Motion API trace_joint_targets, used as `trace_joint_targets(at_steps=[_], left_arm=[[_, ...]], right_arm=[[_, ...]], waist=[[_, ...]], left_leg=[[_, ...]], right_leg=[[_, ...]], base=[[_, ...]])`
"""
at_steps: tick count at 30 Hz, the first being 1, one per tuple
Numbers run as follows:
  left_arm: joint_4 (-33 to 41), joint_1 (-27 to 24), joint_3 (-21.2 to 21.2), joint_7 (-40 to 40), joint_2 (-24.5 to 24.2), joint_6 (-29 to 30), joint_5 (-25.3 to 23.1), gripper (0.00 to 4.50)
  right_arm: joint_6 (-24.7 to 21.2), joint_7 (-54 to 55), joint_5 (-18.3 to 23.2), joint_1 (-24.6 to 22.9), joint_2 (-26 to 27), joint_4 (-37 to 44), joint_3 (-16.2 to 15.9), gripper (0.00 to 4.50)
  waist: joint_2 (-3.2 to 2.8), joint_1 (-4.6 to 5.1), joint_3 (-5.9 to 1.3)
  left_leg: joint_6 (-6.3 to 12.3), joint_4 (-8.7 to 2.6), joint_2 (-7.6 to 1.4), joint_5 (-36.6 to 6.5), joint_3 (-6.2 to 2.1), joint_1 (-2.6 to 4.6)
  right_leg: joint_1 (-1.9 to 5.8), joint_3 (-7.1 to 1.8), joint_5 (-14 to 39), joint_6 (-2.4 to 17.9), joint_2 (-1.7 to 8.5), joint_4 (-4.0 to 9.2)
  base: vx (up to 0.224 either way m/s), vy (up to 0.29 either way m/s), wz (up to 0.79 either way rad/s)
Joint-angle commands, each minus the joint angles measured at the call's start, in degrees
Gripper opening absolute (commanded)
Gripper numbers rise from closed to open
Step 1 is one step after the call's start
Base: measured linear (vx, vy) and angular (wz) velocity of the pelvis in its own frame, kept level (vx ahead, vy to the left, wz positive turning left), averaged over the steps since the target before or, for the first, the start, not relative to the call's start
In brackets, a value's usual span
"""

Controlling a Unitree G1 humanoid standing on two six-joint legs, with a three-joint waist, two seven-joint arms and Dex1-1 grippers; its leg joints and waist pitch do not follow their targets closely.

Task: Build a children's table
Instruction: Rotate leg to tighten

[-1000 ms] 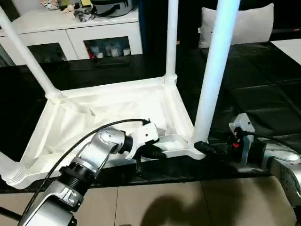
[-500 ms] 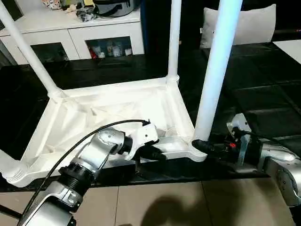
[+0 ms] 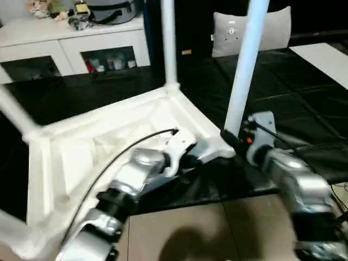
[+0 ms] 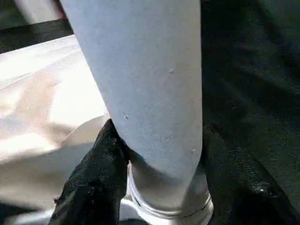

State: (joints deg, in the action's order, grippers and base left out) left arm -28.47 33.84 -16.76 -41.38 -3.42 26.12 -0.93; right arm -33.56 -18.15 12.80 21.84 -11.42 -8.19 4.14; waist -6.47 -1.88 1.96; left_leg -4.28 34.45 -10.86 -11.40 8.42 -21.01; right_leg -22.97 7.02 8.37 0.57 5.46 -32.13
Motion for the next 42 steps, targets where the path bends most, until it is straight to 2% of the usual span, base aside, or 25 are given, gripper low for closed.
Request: trace_joint_targets(at_steps=[1,3,4,7,8,11,15,17,19,22,27,29,32,33,37,39,40,42], left_arm=[[0.5,1.3,1.7,2.0,0.9,-1.9,0.5,0.0],[0.7,1.2,1.3,1.7,0.8,-2.2,0.1,0.0],[0.9,0.8,0.5,0.7,0.0,-2.9,-0.6,0.0],[0.7,0.5,-0.6,-0.6,-1.4,-4.8,-1.4,0.0],[0.6,0.5,-0.9,-0.6,-1.7,-5.1,-1.5,0.0],[0.0,0.4,-2.2,-2.1,-3.8,-7.1,-2.4,0.0],[-0.3,0.3,-2.2,-2.8,-4.6,-7.6,-2.4,0.0],[-0.4,0.2,-2.4,-4.7,-5.8,-8.8,-2.5,0.0],[-0.4,0.1,-3.3,-8.9,-8.3,-10.8,-2.3,0.0],[-0.8,0.2,-4.2,-11.7,-9.9,-12.6,-2.0,0.0],[-0.3,-0.1,-5.5,-16.8,-12.3,-14.6,-1.7,0.0],[0.2,-0.4,-6.7,-21.8,-14.1,-17.0,-1.3,0.0],[0.7,-0.6,-7.6,-25.0,-15.2,-18.0,-0.7,0.0],[1.1,-0.6,-8.2,-26.8,-15.8,-18.3,-0.6,0.0],[1.4,-0.3,-9.4,-30.6,-17.4,-18.5,-0.7,0.0],[1.4,-0.3,-9.4,-31.0,-17.5,-18.5,-0.6,0.0],[1.5,-0.3,-9.4,-31.5,-17.7,-18.6,-0.5,0.0],[1.4,-0.1,-9.4,-31.9,-17.8,-18.6,-0.4,0.0]], right_arm=[[-0.5,-0.5,1.2,-1.1,2.7,-2.3,-2.5,2.58],[-0.4,-0.4,1.2,-1.2,3.3,-2.1,-2.3,2.72],[0.1,-1.4,1.1,-1.9,3.6,-1.2,-2.3,2.78],[0.7,-2.1,0.6,-2.6,2.9,-0.7,-2.5,3.19],[0.9,-2.0,0.6,-2.7,2.6,-0.8,-2.5,3.19],[2.1,-5.7,0.9,-3.9,-0.3,-0.1,-3.4,3.51],[2.4,-8.6,1.4,-4.8,-2.5,0.9,-3.6,3.78],[2.5,-12.5,2.1,-5.9,-5.3,2.2,-3.4,4.0],[3.1,-18.7,3.4,-7.5,-10.0,4.2,-2.7,4.23],[3.7,-22.2,4.4,-7.9,-12.5,4.7,-2.3,4.48],[7.4,-26.4,3.8,-8.4,-16.1,5.1,-2.3,4.48],[9.0,-32.3,6.2,-9.1,-18.1,6.2,-2.5,4.31],[9.0,-36.0,8.1,-9.4,-19.0,6.9,-2.6,4.13],[8.5,-38.1,9.3,-9.4,-19.3,7.4,-2.7,4.0],[7.2,-43.4,12.0,-8.9,-20.3,7.9,-4.2,3.68],[7.1,-44.1,12.2,-8.9,-20.4,7.9,-4.7,3.56],[6.8,-45.0,12.5,-8.9,-20.6,7.9,-5.1,3.28],[6.5,-46.2,12.6,-8.6,-20.9,7.8,-6.0,3.24]], waist=[[1.56,-0.19,-3.21],[1.67,-0.28,-3.26],[1.48,-0.39,-3.34],[1.38,-0.62,-3.48],[1.42,-0.57,-3.48],[1.15,-0.7,-3.5],[1.2,-0.77,-3.58],[1.01,-0.79,-3.53],[1.13,-1.08,-3.58],[0.98,-1.37,-3.7],[1.06,-2.15,-3.74],[1.22,-2.53,-3.76],[1.18,-3.49,-3.74],[1.5,-3.61,-3.73],[1.59,-4.67,-3.75],[1.52,-4.87,-3.74],[1.61,-5.0,-3.68],[1.65,-5.06,-3.67]], left_leg=[[4.16,-4.05,-0.34,-13.2,-0.05,-0.25],[4.55,-4.07,-0.42,-12.3,0.02,-0.35],[4.9,-4.19,-0.55,-11.0,-0.04,-0.51],[5.21,-4.19,-0.74,-9.6,-0.02,-0.53],[5.23,-4.21,-0.77,-9.6,0.02,-0.52],[5.2,-4.2,-0.85,-9.8,-0.01,-0.4],[5.42,-4.13,-0.92,-9.2,0.03,-0.55],[5.78,-4.09,-0.86,-9.6,0.07,-0.47],[6.19,-4.04,-1.02,-9.7,0.09,-0.47],[6.36,-4.02,-1.18,-8.7,-0.02,-0.51],[6.57,-3.96,-1.45,-8.0,0.09,-0.33],[6.91,-3.93,-1.49,-8.3,0.17,-0.25],[7.26,-4.0,-1.87,-8.4,0.21,-0.09],[7.28,-4.0,-1.85,-8.3,0.27,-0.12],[7.1,-4.01,-2.06,-7.7,0.28,-0.04],[6.92,-3.99,-2.06,-7.7,0.31,0.0],[6.45,-4.02,-1.97,-7.9,0.34,-0.07],[6.18,-4.04,-1.89,-8.2,0.33,-0.12]], right_leg=[[2.93,-1.33,29.8,2.3,2.75,5.56],[2.98,-1.51,28.5,2.8,2.77,5.41],[3.15,-1.67,26.7,3.4,2.82,5.11],[3.29,-1.95,24.2,4.3,2.89,4.72],[3.31,-2.0,23.8,4.5,2.86,4.65],[3.45,-2.01,23.0,5.0,2.81,4.53],[3.63,-2.09,21.6,5.7,2.88,4.36],[3.57,-2.03,22.1,5.8,2.82,4.45],[3.64,-2.16,22.0,5.7,2.87,4.43],[3.58,-2.19,19.7,6.9,2.88,3.93],[3.44,-2.39,18.8,7.7,3.01,3.73],[3.48,-2.44,18.7,8.0,3.12,3.67],[3.27,-2.56,18.4,8.6,3.14,3.45],[3.29,-2.56,18.4,8.7,3.12,3.48],[3.22,-2.76,18.5,8.9,3.26,3.16],[3.13,-2.79,18.7,9.0,3.29,3.19],[3.17,-2.78,19.4,8.8,3.31,3.23],[3.24,-2.75,20.3,8.4,3.32,3.28]], base=[[0.0,0.0,0.0],[0.0,0.0,0.0],[0.0,0.0,0.0],[0.0,0.0,0.0],[0.0,0.0,0.0],[0.0,0.0,0.0],[0.0,0.0,0.0],[0.0,0.0,0.0],[0.0,0.0,0.0],[0.0,0.0,0.0],[0.0,0.0,0.0],[0.0,0.0,0.0],[0.0,0.0,0.0],[0.0,0.0,0.0],[0.0,0.0,0.0],[0.0,0.0,0.0],[0.0,0.0,0.0],[0.0,0.0,0.0]])
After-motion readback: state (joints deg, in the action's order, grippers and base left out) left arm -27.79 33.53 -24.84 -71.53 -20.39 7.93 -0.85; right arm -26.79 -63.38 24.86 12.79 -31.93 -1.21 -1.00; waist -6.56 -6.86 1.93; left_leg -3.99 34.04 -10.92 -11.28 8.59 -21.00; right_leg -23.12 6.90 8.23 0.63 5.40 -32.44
